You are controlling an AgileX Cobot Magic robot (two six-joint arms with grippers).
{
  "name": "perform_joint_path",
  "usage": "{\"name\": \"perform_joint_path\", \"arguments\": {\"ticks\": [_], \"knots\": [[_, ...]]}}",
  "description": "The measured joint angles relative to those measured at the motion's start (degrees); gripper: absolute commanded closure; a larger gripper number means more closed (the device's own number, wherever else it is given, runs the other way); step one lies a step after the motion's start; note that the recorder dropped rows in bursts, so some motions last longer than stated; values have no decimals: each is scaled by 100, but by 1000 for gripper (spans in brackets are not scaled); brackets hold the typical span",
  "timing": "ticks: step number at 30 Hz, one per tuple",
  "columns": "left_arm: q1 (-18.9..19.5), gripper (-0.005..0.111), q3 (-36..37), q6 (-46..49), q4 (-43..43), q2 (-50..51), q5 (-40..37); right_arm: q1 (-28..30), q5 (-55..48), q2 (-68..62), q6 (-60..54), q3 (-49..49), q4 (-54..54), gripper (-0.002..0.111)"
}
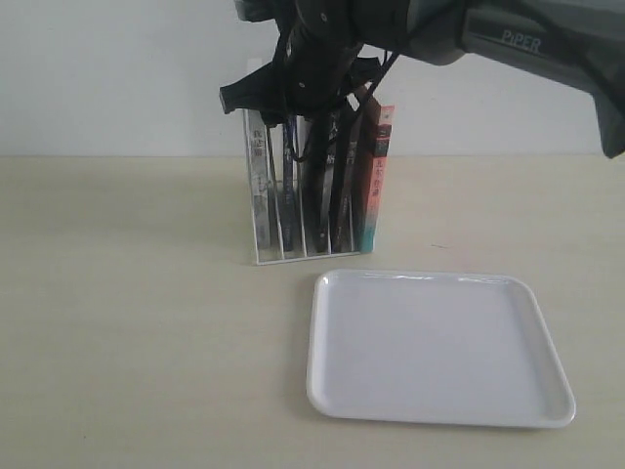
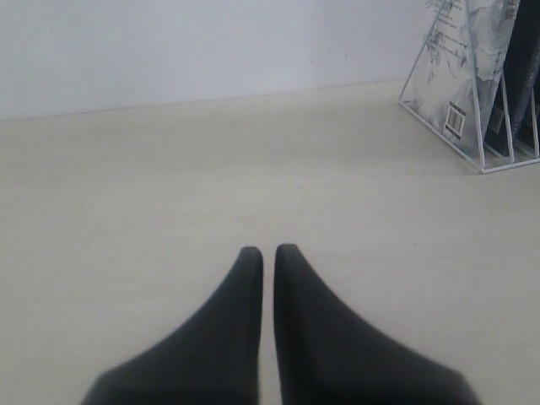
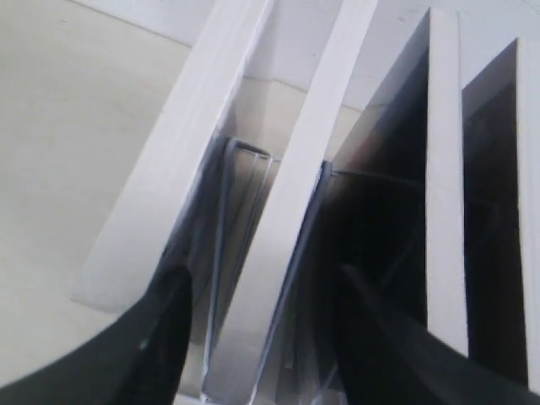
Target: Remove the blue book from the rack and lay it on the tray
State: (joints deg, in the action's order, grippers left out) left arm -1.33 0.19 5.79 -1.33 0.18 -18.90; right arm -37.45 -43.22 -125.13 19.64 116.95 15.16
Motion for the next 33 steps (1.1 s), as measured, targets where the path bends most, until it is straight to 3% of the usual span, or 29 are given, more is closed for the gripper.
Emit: {"name": "perform_joint_path", "arguments": {"ticks": [5,15,33], "knots": [[0,102,0,0,0,0,0,83,-10,-61,87,0,-32,60],[0,102,0,0,0,0,0,96,95,-61,138,0,-170,108],[0,102,0,0,0,0,0,110,30,78,138,-10,-204,109]]}}
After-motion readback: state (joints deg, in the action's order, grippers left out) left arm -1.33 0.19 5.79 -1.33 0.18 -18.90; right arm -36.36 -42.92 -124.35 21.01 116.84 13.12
